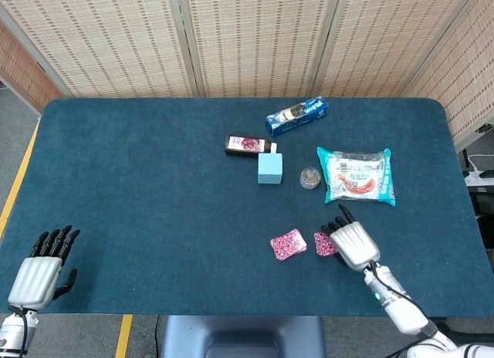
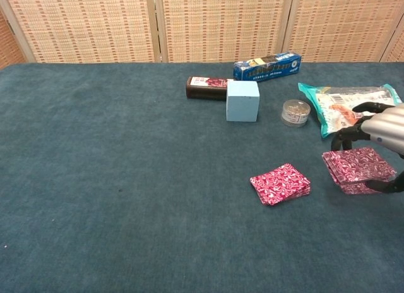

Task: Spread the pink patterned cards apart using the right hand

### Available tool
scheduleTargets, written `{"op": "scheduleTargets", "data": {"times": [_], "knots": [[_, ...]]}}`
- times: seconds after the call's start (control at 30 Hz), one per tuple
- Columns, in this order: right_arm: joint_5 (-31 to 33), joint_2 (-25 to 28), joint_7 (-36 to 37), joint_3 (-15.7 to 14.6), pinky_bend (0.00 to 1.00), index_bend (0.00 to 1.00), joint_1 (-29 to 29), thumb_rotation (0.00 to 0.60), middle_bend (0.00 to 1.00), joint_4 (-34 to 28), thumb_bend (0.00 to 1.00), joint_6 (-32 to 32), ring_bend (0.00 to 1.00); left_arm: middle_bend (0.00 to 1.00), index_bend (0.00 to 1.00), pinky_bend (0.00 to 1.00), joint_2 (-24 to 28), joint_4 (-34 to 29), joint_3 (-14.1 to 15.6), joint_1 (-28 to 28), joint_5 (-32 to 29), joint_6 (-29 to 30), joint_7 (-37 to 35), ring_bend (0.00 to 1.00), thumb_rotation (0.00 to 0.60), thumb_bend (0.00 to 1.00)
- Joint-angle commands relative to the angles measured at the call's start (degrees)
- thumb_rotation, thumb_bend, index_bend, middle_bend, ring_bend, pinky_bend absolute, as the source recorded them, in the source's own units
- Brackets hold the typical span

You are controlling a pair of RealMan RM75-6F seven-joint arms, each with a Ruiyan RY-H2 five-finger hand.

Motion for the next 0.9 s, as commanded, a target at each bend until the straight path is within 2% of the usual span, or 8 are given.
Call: {"op": "scheduleTargets", "data": {"times": [0.03,0.2,0.33,0.43,0.53,0.6,0.77,0.9], "knots": [[-6.14,2.03,0.77,-3.96,0.04,0.59,-1.82,0.6,0.42,-2.66,0.22,1.69,0.27,0.0,0.0,0.06,-0.02,-0.14,0.12,0.05,0.18,0.08,0.13,0.0,0.6,0.46],[-10.03,-0.29,-0.71,-6.39,0.04,0.57,-2.9,0.6,0.42,0.89,0.22,1.01,0.27,0.0,0.0,0.06,-0.03,-0.28,0.37,0.11,0.83,0.26,0.04,0.0,0.6,0.45],[-11.01,-2.86,0.53,-6.96,0.04,0.48,-3.95,0.6,0.42,5.25,0.22,0.51,0.26,0.0,0.0,0.06,0.14,-0.23,0.49,0.22,1.02,0.38,-0.33,0.0,0.6,0.45],[-11.01,-3.43,0.43,-6.74,0.02,0.34,-4.32,0.6,0.38,6.62,0.22,0.17,0.2,0.0,0.0,0.06,0.24,-0.29,0.3,0.34,0.64,0.55,-0.46,0.0,0.6,0.46],[-11.09,-3.12,0.41,-6.85,0.0,0.12,-4.26,0.6,0.25,6.71,0.22,-0.9,0.1,0.0,0.0,0.06,0.26,-0.35,0.09,0.26,0.09,0.32,-0.41,0.0,0.6,0.46],[-11.27,-2.61,0.46,-7.04,0.0,0.02,-4.19,0.6,0.18,6.34,0.22,-1.51,0.05,0.0,0.0,0.07,0.34,-0.47,0.1,0.2,0.15,0.23,-0.49,0.0,0.6,0.46],[-11.77,-0.54,0.76,-7.06,0.0,0.0,-4.73,0.6,0.12,4.16,0.22,-1.03,0.01,0.0,0.0,0.07,0.53,-0.54,0.28,0.25,0.45,0.26,-0.73,0.0,0.6,0.46],[-12.77,2.34,3.06,-6.85,0.0,0.0,-6.59,0.6,0.1,1.04,0.22,3.04,0.0,0.0,0.0,0.07,0.67,-0.55,0.17,0.42,0.51,0.68,-0.98,0.0,0.6,0.46]]}}
